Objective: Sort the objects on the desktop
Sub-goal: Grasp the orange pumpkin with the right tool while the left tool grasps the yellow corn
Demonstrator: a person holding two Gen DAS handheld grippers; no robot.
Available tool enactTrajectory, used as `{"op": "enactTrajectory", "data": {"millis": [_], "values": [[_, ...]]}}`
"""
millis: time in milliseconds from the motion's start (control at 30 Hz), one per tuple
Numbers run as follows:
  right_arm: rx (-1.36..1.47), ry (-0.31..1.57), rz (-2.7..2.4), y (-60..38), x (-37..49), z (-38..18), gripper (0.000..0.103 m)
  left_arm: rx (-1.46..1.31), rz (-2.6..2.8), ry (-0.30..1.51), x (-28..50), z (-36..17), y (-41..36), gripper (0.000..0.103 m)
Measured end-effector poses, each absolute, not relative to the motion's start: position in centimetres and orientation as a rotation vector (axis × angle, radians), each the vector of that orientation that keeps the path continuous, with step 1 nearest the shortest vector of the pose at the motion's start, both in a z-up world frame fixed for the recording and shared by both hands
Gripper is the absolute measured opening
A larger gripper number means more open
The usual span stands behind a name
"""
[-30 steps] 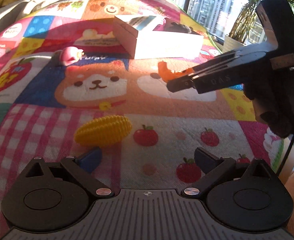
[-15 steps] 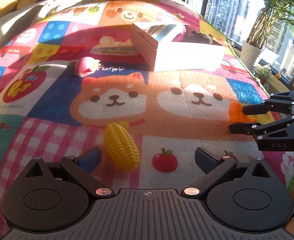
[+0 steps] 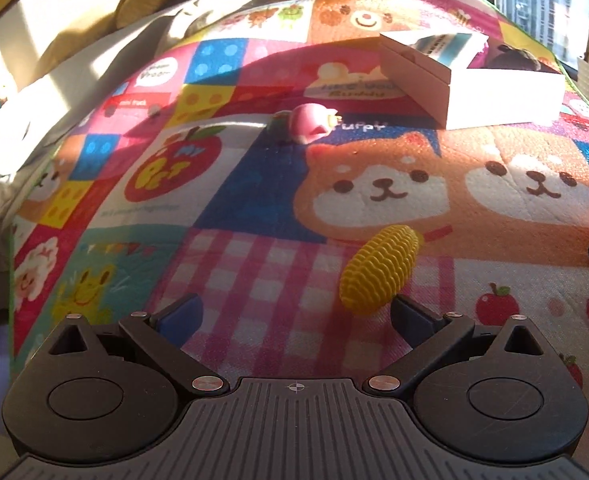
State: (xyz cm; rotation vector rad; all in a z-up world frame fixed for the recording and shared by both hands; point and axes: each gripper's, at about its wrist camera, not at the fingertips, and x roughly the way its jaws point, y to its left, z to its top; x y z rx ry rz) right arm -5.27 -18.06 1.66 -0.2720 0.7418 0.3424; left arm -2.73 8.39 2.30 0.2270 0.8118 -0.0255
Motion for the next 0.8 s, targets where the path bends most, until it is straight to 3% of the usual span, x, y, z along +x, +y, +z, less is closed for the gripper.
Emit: {"op": "enactTrajectory", "data": {"millis": [500,600,667,700,800], "values": [[-0.261,0.720,0.361,-17.7,-5.3,1.4,0.074,-0.033,-0.095,0.776,-1.7,2.0,5.6,0.102],[-0.268,0.710,0.362,-17.9,-5.5,1.4,0.068,0.015,-0.060,0.753,-1.1,1.8,5.0,0.101],[-0.263,0.710,0.370,-18.0,-5.5,1.4,0.060,0.017,-0.072,0.759,-1.0,1.7,4.9,0.092],[-0.260,0.710,0.372,-18.1,-5.5,1.4,0.059,0.021,-0.077,0.768,-1.0,1.6,4.8,0.075],[-0.245,0.714,0.375,-18.3,-5.4,1.4,0.052,0.038,-0.065,0.769,-1.1,1.5,4.5,0.072]]}}
